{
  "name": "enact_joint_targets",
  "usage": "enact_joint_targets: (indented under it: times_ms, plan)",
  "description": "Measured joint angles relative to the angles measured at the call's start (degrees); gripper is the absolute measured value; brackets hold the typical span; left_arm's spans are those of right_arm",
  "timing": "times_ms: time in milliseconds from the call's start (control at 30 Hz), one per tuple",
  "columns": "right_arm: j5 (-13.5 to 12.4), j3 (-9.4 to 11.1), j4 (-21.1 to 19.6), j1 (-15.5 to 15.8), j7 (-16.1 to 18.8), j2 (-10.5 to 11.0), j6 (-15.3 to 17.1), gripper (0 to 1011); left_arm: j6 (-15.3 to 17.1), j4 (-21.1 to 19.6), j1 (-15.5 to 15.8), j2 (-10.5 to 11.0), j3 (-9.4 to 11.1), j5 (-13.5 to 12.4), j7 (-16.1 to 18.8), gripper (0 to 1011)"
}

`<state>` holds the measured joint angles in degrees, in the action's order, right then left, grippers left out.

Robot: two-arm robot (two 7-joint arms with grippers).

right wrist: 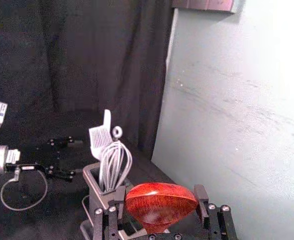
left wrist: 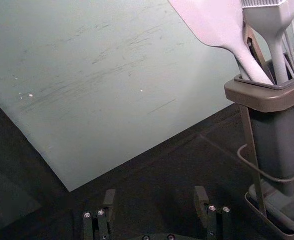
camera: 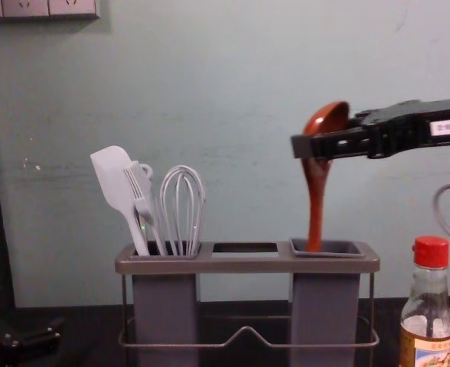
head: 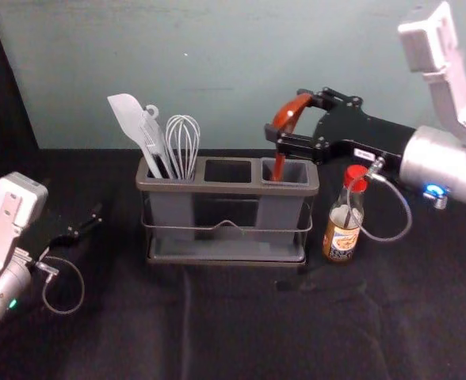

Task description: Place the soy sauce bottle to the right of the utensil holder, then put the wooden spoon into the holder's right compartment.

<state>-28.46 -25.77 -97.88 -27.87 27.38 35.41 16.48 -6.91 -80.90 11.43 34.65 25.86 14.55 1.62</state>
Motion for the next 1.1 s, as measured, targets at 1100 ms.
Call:
enact_joint_targets:
  times_ms: [1100]
  plan:
    - [2.0,0.1,1.5,2.5,-0.7,-0.2,-0.3,840,0.0,0.0,0.0,0.0,0.0,0.0,0.0,1012]
